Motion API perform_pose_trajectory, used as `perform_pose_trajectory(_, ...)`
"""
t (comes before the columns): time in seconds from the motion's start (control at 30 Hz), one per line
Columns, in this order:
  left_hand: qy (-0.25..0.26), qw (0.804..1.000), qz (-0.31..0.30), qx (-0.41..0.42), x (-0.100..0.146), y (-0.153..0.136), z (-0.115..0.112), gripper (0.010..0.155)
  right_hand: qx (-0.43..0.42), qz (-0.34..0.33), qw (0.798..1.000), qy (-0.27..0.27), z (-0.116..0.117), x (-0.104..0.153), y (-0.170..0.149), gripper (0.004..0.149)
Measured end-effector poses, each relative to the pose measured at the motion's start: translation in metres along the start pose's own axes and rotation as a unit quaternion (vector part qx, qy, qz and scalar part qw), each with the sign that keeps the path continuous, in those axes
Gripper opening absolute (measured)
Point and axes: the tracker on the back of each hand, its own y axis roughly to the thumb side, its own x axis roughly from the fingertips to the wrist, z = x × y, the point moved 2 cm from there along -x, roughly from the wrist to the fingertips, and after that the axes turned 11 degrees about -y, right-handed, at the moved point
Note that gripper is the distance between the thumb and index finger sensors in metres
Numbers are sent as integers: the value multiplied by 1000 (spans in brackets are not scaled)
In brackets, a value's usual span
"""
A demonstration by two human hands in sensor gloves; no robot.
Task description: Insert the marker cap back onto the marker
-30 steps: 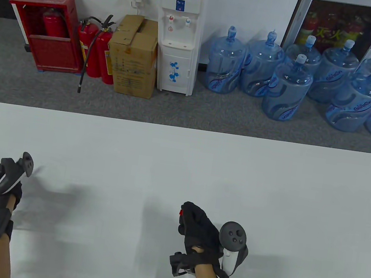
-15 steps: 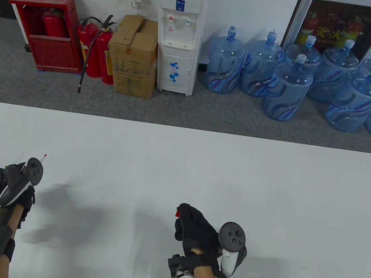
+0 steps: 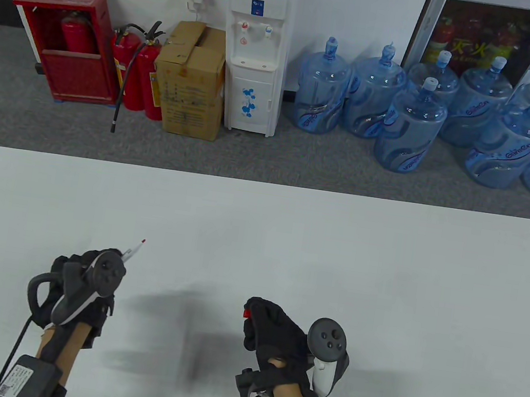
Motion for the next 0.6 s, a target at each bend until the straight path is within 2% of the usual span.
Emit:
perform_pose_trajectory(0.17,9,999,-46,16,20,49,-6,49,1,-4,1000,6,2,5,3,46)
perform_pose_trajectory(0.3,56,995,-84,14,41,81,-18,49,4,-5,1000,5,3,8,4,45)
perform_pose_trajectory(0.47,146,982,-116,-19,63,99,-27,48,11,-8,1000,1,4,9,1,45)
perform_pose_trajectory(0.6,156,980,-121,-30,66,99,-38,48,13,-3,1000,-2,4,9,-4,44)
